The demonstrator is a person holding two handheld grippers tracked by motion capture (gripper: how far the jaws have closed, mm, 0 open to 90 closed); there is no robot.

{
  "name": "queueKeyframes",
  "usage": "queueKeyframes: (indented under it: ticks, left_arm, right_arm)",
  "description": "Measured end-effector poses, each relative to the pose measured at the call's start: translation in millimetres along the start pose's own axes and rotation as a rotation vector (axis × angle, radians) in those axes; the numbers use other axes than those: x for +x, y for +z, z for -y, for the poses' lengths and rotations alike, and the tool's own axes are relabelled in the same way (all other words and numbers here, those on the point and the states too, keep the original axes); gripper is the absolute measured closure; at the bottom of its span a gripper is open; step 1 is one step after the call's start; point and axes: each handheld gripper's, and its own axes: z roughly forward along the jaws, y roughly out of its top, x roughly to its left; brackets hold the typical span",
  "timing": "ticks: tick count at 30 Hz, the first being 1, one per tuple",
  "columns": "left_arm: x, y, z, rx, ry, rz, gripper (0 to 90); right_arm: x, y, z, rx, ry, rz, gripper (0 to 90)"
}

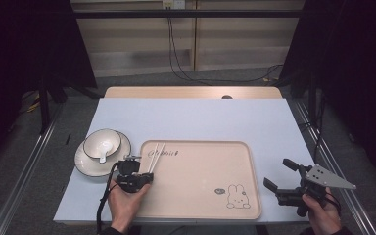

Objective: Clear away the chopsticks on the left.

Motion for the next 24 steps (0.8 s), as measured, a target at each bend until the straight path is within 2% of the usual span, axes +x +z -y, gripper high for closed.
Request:
queueKeyframes:
  ticks: [6,9,14,18,24]
  left_arm:
    - [-2.6,0.8,1.2,-0.010,0.018,-0.016,83.8]
    - [-2.2,0.4,1.2,-0.007,0.015,0.001,79.4]
    - [-1.3,0.5,0.8,-0.006,0.020,0.008,79.5]
    - [-0.9,0.3,0.7,-0.006,0.039,0.024,76.0]
    - [1.9,-1.2,0.0,-0.017,0.050,0.058,77.9]
  right_arm:
    - [1.3,0.0,-0.2,-0.002,0.003,-0.007,1.6]
    - [1.6,0.0,-0.3,-0.001,0.002,-0.009,1.6]
    - [0.8,-0.1,-0.2,-0.003,0.001,-0.005,1.6]
    - [0.2,-0.1,-0.1,-0.001,-0.002,-0.001,1.6]
    - [0.3,-0.5,-0.1,-0.004,-0.002,-0.007,1.6]
